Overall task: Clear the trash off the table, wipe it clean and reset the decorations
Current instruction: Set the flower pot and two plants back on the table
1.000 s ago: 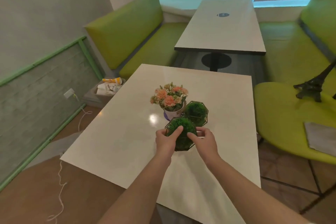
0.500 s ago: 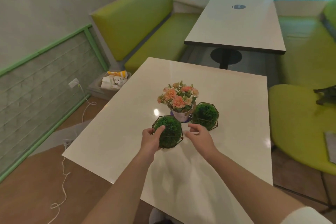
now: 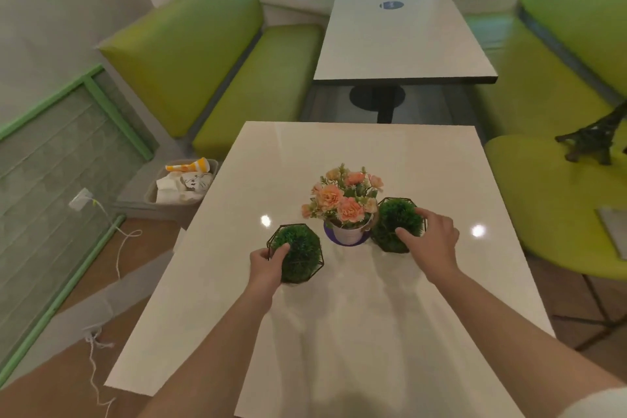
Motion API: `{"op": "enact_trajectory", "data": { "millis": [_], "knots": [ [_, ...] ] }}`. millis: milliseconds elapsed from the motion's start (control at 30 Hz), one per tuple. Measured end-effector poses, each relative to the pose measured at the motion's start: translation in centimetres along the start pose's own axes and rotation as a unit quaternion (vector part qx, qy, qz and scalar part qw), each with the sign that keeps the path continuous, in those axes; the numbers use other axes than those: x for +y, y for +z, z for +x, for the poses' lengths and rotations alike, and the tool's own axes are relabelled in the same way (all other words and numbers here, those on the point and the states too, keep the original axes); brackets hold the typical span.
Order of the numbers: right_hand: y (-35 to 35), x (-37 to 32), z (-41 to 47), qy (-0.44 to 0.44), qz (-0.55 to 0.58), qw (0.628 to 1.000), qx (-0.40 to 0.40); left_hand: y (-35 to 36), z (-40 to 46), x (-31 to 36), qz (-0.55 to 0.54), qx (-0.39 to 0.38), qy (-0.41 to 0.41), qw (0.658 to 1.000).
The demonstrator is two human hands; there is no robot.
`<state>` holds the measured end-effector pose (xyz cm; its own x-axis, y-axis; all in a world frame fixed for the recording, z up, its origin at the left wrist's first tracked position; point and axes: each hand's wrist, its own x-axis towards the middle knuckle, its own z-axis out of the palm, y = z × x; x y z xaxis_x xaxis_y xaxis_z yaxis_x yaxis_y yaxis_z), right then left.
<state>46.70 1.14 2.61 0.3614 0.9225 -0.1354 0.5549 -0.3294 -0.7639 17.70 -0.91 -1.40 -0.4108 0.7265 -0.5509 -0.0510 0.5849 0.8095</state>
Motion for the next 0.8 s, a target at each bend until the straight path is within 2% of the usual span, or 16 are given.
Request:
{"op": "enact_trajectory", "data": {
  "millis": [333,567,700,800],
  "knots": [
    [3.0,0.3,0.6,0.052,0.027,0.998,0.019,-0.2,4.5,2.5,0.005,-0.067,0.02,0.998],
    [3.2,0.8,1.1,0.071,0.022,0.996,0.048,1.2,7.5,3.3,0.048,-0.069,0.029,0.996],
    [3.4,1.0,1.6,0.083,0.054,0.993,0.063,1.9,8.6,3.9,0.041,-0.077,0.03,0.996],
    [3.4,0.8,2.3,0.104,0.038,0.992,0.065,2.3,9.1,4.2,0.04,-0.072,0.037,0.996]
  ]
}}
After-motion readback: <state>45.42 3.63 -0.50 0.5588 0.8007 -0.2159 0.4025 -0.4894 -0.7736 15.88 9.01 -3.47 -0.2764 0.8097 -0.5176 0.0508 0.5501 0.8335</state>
